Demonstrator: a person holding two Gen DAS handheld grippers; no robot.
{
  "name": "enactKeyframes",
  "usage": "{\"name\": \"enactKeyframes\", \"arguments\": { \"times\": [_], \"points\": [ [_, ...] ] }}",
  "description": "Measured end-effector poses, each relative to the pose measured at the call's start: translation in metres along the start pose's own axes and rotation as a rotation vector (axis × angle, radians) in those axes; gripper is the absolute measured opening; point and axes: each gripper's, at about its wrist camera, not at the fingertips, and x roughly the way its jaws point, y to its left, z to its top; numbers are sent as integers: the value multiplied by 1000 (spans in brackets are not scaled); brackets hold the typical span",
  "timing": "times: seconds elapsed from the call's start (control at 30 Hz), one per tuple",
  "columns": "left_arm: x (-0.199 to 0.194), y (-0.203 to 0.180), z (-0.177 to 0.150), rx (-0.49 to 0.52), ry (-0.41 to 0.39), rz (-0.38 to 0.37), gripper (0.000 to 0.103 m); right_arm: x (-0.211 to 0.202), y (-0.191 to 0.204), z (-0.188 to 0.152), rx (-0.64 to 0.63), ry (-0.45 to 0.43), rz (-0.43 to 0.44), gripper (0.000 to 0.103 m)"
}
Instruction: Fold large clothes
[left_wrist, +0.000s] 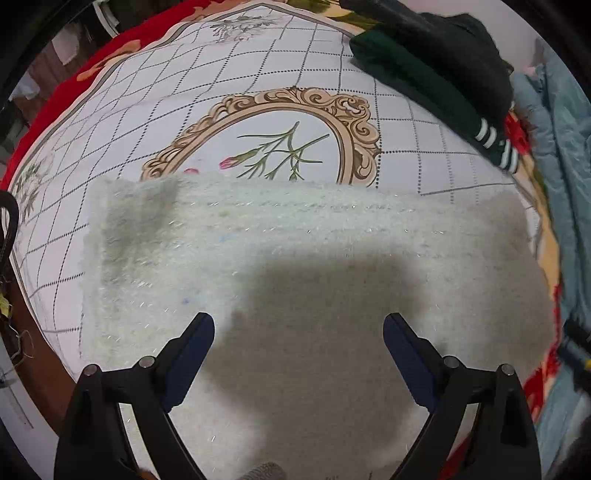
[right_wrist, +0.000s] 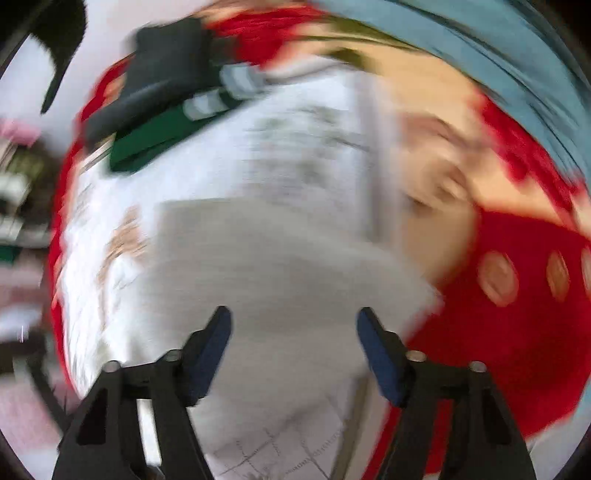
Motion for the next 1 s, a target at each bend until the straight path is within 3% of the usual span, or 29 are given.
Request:
{"name": "enactKeyframes", "arguments": {
  "times": [0.13, 0.2, 0.3, 0.43, 0.53, 0.6, 0.63, 0.67, 0.8, 0.87, 1.0],
  "points": [
    [33, 5, 7, -27, 21, 69, 93, 68, 63, 19, -113, 181, 117, 45],
    [54, 11, 8, -35, 47, 95, 94, 117, 80, 20, -158, 241, 36, 38],
    [57, 10, 11, -13, 23, 88, 95, 157, 87, 31, -186, 224, -53, 35],
    [49, 11, 16, -25, 59, 88, 95, 164, 109, 44, -208, 287, -137, 36],
    [25, 12, 20, -43, 40, 78, 95, 130, 116, 52, -271, 332, -69, 37],
    [1, 7, 22, -40, -15, 63, 95, 90, 111, 50, -299, 259, -35, 48],
    [-4, 4, 23, -36, -30, 57, 95, 80, 108, 51, -305, 240, -44, 61],
    [-9, -4, 23, -21, -47, 50, 95, 73, 105, 54, -308, 228, -51, 61],
    [14, -35, 17, 14, -7, 14, 95, 99, 89, 48, -281, 396, 11, 57],
    [38, -45, 14, 32, 35, 38, 96, 132, 80, 37, -309, 458, -87, 37],
    [59, -42, 8, -5, 37, 38, 103, 174, 73, 29, -272, 467, -160, 37]
  ]
}}
